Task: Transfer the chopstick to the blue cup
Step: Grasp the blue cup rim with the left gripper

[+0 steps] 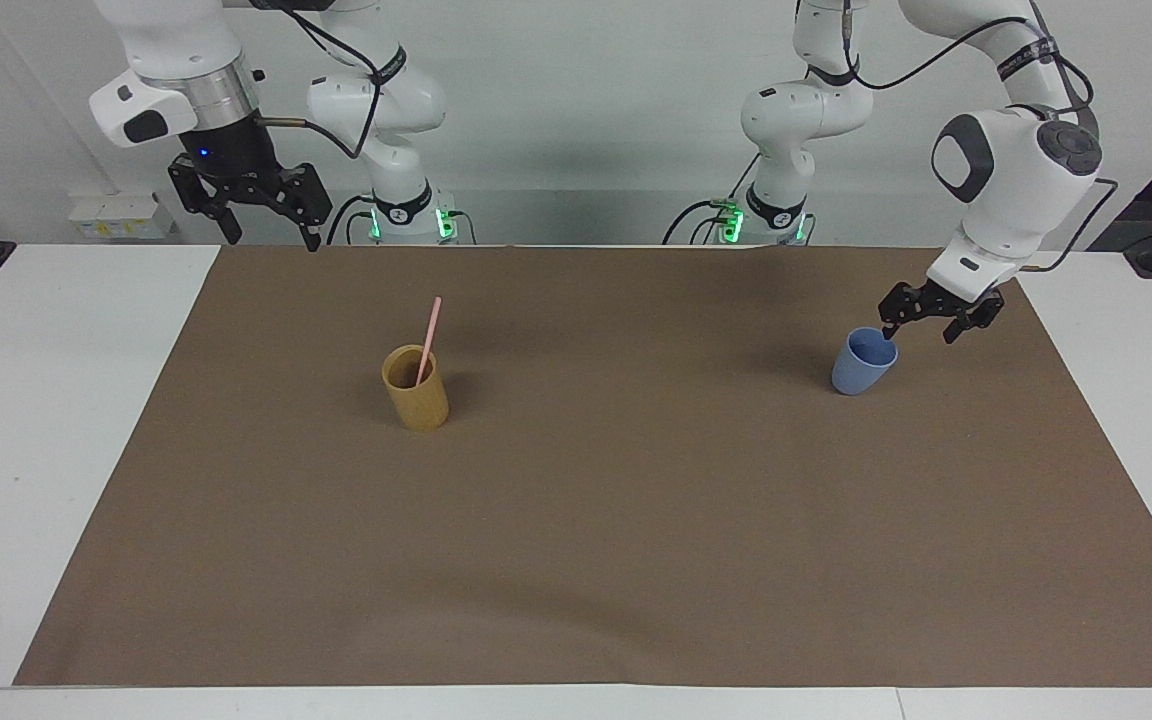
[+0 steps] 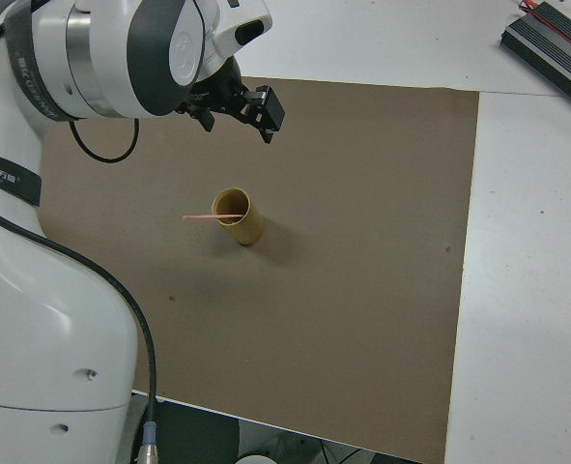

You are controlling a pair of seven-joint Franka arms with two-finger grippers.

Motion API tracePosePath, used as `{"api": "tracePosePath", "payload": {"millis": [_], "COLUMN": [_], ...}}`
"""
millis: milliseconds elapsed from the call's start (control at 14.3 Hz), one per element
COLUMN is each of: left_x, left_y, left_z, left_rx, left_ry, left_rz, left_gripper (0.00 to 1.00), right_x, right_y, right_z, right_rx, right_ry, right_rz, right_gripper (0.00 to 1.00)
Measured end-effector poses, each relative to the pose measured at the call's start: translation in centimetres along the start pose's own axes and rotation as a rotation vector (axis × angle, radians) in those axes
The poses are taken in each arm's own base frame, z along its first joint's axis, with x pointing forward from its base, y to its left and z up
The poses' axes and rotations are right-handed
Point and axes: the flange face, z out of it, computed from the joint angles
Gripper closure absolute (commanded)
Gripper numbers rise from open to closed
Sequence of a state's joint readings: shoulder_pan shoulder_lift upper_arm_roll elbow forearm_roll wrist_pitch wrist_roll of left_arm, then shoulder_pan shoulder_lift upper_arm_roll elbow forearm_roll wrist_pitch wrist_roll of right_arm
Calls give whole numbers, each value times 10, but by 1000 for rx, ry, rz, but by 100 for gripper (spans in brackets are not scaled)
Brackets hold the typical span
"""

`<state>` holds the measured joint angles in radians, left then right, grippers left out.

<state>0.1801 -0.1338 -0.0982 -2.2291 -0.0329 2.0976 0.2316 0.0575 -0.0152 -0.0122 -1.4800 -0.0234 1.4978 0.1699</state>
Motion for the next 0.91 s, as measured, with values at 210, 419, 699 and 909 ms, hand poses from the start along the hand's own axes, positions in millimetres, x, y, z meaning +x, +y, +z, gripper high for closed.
{"api": "tracePosePath", "payload": {"millis": [210, 419, 699, 909], "left_x": [-11, -16, -16, -15], "left_y": [2, 3, 4, 4], "left_z": [32, 42, 42, 42], "left_rx": [5, 5, 6, 6], "left_ry": [14, 11, 12, 12], "left_rz": [4, 7, 13, 14], "left_gripper": [5, 50, 72, 78], "right_x": [0, 0, 0, 0], "right_y": [0, 0, 0, 0], "right_z": [0, 0, 0, 0], "right_rx": [0, 0, 0, 0], "right_ry": [0, 0, 0, 0], "right_rz": [0, 0, -1, -1], "right_gripper": [0, 0, 0, 0]}}
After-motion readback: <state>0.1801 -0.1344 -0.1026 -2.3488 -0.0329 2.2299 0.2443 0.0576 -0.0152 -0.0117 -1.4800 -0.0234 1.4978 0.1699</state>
